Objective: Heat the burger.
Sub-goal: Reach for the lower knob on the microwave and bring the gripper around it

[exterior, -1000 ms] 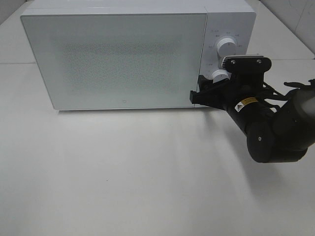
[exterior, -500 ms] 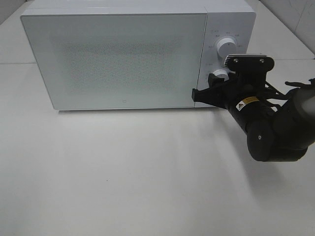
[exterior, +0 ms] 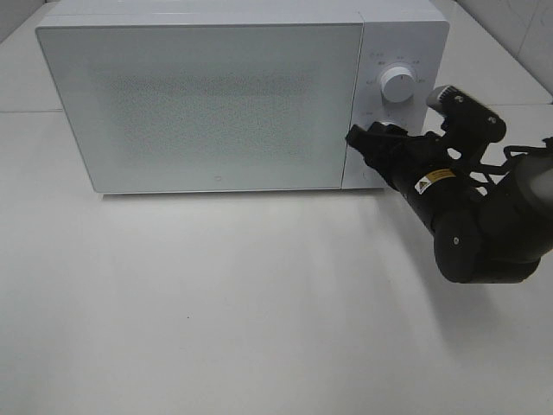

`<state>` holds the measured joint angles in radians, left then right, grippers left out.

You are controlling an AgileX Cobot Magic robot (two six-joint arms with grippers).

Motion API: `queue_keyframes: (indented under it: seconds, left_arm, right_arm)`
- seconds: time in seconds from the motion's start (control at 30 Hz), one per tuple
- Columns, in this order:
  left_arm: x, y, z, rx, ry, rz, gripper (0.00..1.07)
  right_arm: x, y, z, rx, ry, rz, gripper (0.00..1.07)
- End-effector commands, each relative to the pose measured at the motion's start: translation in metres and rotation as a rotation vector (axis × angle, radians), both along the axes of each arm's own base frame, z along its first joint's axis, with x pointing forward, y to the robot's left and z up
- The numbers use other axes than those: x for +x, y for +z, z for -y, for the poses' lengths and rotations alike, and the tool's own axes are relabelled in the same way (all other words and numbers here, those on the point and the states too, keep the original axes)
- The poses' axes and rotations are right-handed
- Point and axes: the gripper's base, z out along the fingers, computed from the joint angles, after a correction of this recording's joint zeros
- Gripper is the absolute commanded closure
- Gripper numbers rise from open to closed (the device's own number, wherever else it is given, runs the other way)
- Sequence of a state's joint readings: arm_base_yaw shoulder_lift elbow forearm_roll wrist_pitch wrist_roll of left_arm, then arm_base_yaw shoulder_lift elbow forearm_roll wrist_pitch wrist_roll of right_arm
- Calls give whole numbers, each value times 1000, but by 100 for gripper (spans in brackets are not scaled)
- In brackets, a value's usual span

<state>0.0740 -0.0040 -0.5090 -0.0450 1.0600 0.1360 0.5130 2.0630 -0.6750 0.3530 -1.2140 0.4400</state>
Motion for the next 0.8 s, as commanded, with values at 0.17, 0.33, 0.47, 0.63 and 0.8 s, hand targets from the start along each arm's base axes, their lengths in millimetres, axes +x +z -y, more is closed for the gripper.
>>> queue_keyframes:
  seconds: [0.17, 0.33, 0.47, 0.63, 0.8]
  left_arm:
    - [-2, 0, 0, -8, 5, 26, 2]
    - [-2, 0, 0, -8, 5, 26, 2]
    - [-2, 0, 0, -8, 5, 26, 2]
    - [-2, 0, 0, -8, 5, 26, 2]
    - [-2, 0, 0, -8, 5, 26, 2]
  right_arm:
    - [3, 19, -4, 673, -37, 49, 82]
    - [3, 19, -5, 966, -65, -23, 81]
    - [3, 19, -5, 1068, -72, -51, 80]
    - [3, 20, -7, 1111, -56, -69, 79]
    - [3, 20, -7, 1149, -62, -81, 78]
